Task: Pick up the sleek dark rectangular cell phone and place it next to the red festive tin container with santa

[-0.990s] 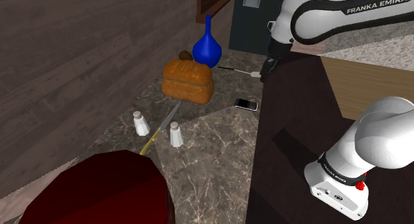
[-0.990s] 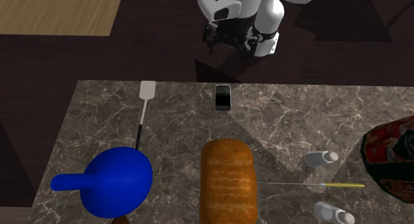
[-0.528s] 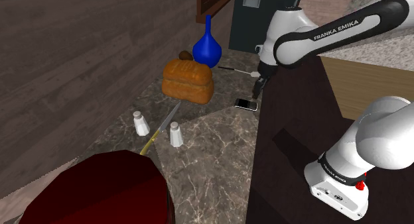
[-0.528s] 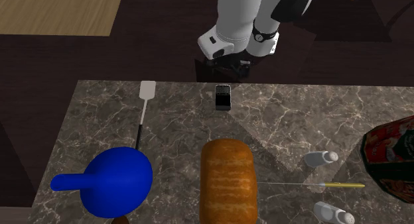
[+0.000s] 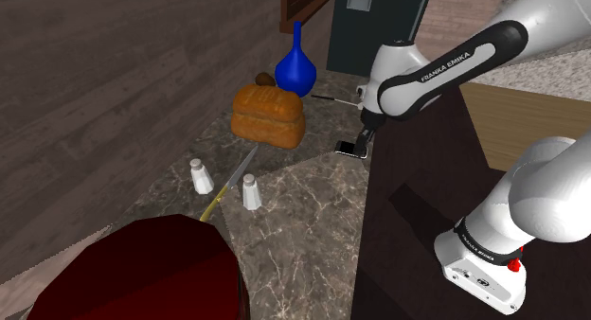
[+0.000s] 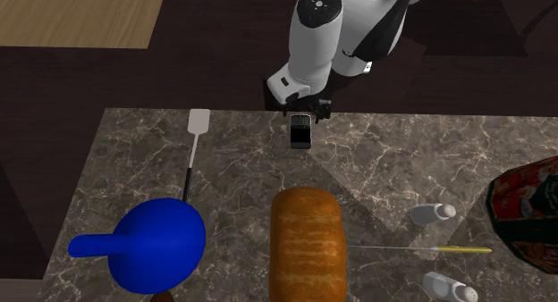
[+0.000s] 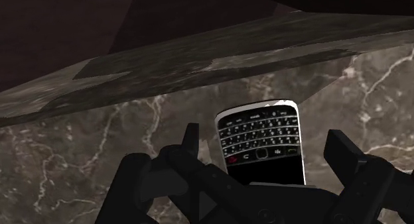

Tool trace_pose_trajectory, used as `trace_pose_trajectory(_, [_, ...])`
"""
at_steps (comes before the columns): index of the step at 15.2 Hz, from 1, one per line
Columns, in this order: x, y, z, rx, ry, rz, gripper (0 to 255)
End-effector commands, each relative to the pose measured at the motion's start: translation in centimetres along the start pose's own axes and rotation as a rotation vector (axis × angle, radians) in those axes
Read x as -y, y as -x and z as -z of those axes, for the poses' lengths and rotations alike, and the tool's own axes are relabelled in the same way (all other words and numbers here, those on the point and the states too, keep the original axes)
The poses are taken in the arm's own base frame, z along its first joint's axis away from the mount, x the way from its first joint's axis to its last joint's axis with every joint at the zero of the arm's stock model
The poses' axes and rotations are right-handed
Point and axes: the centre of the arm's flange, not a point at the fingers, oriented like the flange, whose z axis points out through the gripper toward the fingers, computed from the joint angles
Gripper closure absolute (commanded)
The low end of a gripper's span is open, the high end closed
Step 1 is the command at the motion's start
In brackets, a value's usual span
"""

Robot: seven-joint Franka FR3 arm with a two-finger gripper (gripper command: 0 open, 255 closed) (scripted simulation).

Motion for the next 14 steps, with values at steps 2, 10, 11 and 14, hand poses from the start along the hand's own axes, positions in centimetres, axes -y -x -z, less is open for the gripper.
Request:
trace_pose_trajectory(2, [0.06,0.04,-1.92,-0.001,0.0,0.0,0])
trace_pose_trajectory(10, [0.06,0.04,-1.92,-0.001,0.0,0.0,0])
trace_pose_trajectory(11, [0.06,0.04,-1.92,-0.001,0.0,0.0,255])
trace_pose_trajectory(14, [0.06,0.04,-1.92,-0.001,0.0,0.0,255])
